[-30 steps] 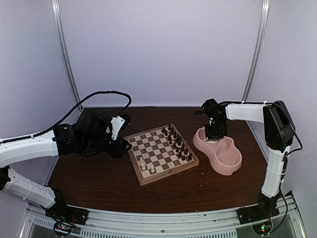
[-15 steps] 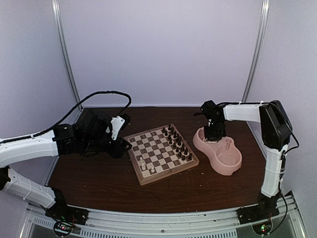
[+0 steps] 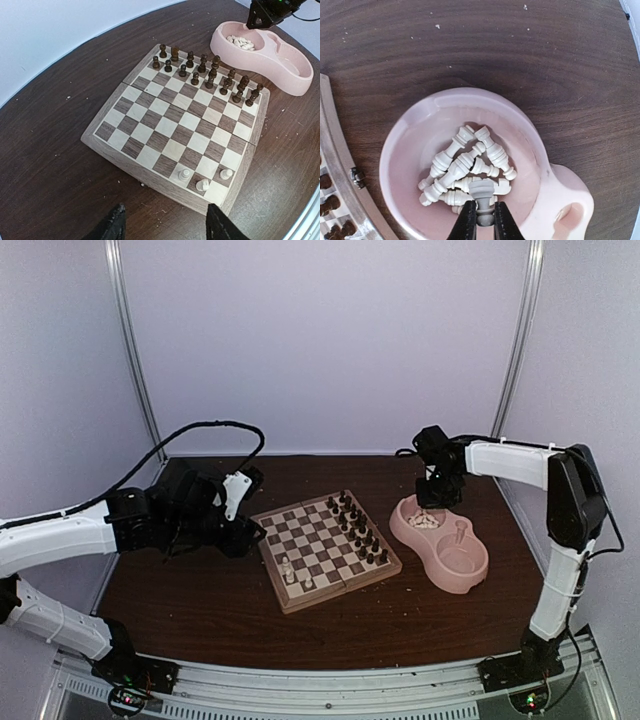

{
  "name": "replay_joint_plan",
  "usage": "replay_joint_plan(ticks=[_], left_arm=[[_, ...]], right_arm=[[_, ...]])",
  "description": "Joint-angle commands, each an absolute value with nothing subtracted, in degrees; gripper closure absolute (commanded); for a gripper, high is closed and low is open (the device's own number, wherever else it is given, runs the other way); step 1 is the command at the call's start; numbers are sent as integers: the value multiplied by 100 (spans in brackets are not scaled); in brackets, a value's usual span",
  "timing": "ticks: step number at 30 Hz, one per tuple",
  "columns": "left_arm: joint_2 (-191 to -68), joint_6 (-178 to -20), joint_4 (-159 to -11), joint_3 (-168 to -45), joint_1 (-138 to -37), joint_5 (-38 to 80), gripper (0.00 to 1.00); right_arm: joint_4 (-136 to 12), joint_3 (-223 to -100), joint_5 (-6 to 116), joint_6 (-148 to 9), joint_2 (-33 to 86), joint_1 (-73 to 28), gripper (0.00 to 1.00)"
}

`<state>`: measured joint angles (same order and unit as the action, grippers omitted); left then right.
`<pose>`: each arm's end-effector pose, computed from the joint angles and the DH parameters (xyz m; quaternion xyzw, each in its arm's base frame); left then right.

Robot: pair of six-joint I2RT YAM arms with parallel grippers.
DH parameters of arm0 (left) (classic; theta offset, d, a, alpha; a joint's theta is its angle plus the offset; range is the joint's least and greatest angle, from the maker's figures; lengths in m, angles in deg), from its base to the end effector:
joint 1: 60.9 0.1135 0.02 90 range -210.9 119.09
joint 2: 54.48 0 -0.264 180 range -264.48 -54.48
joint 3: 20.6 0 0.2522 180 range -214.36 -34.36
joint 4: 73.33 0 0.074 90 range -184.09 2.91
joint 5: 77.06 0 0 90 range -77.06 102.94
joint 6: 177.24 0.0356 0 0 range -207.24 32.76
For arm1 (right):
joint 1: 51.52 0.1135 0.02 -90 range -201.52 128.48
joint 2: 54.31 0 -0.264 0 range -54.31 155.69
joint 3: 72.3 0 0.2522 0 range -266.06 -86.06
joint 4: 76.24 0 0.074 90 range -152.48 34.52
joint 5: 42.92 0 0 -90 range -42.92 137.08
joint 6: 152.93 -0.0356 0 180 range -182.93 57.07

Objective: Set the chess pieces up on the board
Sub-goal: Pick up the pawn from the storage box.

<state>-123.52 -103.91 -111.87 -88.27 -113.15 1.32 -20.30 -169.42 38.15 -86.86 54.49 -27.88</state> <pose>0.1656 -0.2021 0.2842 0.2346 0.8713 -0.1627 0.3991 0.3628 0.1528 0.2114 0.0176 0.9780 0.0081 0.2078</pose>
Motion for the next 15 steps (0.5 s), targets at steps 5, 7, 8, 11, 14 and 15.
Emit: replay_joint_plan(ticks=[5, 7, 8, 11, 14, 15], left_arm=[[-12196, -10545, -11264, -9008, -11329, 141, 45], [-12140, -10603, -11271, -8996, -11321, 156, 45], [-12111, -10644, -11267, -8987, -11326, 166, 45], [-12022, -10743, -11260, -8953, -11327, 230, 45], [-11943, -10834, -11242, -8898, -11329, 322, 45], [-11927, -10867, -11237, -8887, -11329, 350, 45]], right_arm=[[-2315, -16770, 4639, -8191, 4706, -2799, 91], [-2563, -16580, 5033, -8072, 4517, -2765, 91], [-2705, -16470, 5249, -8000, 4418, -2741, 91], [-3092, -16160, 5907, -7848, 4114, -2674, 91], [-3582, -15804, 6732, -7777, 3823, -2634, 91], [-3772, -15708, 7160, -7756, 3774, -2618, 91]])
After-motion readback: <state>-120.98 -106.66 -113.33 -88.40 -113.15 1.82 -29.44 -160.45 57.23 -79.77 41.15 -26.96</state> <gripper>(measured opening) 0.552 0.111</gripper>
